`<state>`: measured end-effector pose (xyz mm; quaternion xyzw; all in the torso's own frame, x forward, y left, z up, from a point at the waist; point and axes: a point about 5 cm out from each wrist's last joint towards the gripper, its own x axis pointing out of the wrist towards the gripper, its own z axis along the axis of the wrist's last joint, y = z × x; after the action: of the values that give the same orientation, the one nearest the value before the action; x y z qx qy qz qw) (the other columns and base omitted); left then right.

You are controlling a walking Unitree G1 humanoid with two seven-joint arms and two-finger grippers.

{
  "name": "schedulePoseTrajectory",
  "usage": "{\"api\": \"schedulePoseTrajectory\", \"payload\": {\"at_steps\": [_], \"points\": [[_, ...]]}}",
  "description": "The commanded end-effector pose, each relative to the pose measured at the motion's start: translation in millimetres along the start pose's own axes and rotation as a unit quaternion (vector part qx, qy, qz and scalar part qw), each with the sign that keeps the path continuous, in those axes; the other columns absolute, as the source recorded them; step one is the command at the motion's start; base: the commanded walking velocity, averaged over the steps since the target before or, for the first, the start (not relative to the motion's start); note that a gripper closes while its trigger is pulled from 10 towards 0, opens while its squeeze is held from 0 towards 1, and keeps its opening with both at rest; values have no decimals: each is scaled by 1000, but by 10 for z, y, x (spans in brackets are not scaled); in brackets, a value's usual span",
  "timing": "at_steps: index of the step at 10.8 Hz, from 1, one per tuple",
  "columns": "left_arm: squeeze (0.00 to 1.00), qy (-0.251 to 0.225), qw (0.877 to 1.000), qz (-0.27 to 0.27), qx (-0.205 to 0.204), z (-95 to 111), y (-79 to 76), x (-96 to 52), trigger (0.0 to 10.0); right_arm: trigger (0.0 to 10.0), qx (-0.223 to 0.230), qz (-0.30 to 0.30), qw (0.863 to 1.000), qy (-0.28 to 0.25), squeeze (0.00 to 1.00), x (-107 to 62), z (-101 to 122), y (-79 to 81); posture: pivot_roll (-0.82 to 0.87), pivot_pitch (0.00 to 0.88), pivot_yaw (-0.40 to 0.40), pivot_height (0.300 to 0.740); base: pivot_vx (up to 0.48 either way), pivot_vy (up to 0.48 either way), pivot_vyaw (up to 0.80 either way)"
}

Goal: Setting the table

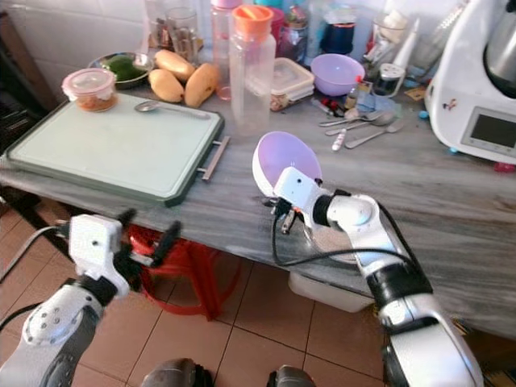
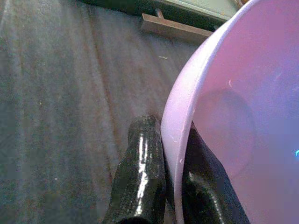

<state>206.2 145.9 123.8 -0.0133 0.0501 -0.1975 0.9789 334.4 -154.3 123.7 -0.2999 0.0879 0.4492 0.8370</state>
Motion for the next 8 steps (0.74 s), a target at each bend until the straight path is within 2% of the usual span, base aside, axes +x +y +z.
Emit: {"api": "schedulePoseTrajectory", "payload": {"at_steps": [1, 2, 3, 4, 5, 6, 8], "points": [[0, -3, 1000, -19, 0, 32, -39, -8, 10000, 10000, -19, 4, 1000, 1, 0, -9, 36, -49, 102, 32, 0, 740, 0, 0, 0], [0, -1, 1000, -31, 0, 28, -57, -12, 10000, 10000, -22, 7, 1000, 3, 0, -5, 22, -47, 101, 31, -1, 740, 0, 0, 0], [0, 0, 999, -40, 0, 25, -73, -14, 10000, 10000, -21, 10, 1000, 6, 490, -5, -4, -46, 99, 33, -2, 740, 0, 0, 0], [0, 1, 999, -42, 0, 25, -77, -13, 10000, 10000, -21, 10, 1000, 8, 827, -7, -20, -48, 98, 33, -2, 740, 0, 0, 0], [0, 3, 999, -45, -3, 21, -80, -10, 10000, 10000, -27, 14, 999, 17, 969, -16, -57, -47, 98, 31, -4, 740, 0, 0, 0], [0, 4, 999, -47, -3, 18, -81, -4, 10000, 10000, -29, 14, 999, 20, 1000, -20, -71, -55, 96, 29, -4, 740, 0, 0, 0], [0, 6, 999, -48, -5, 6, -80, 16, 10000, 10000, -51, -1, 998, 24, 1000, -39, -62, -123, 94, 24, -4, 740, 0, 0, 0]]}}
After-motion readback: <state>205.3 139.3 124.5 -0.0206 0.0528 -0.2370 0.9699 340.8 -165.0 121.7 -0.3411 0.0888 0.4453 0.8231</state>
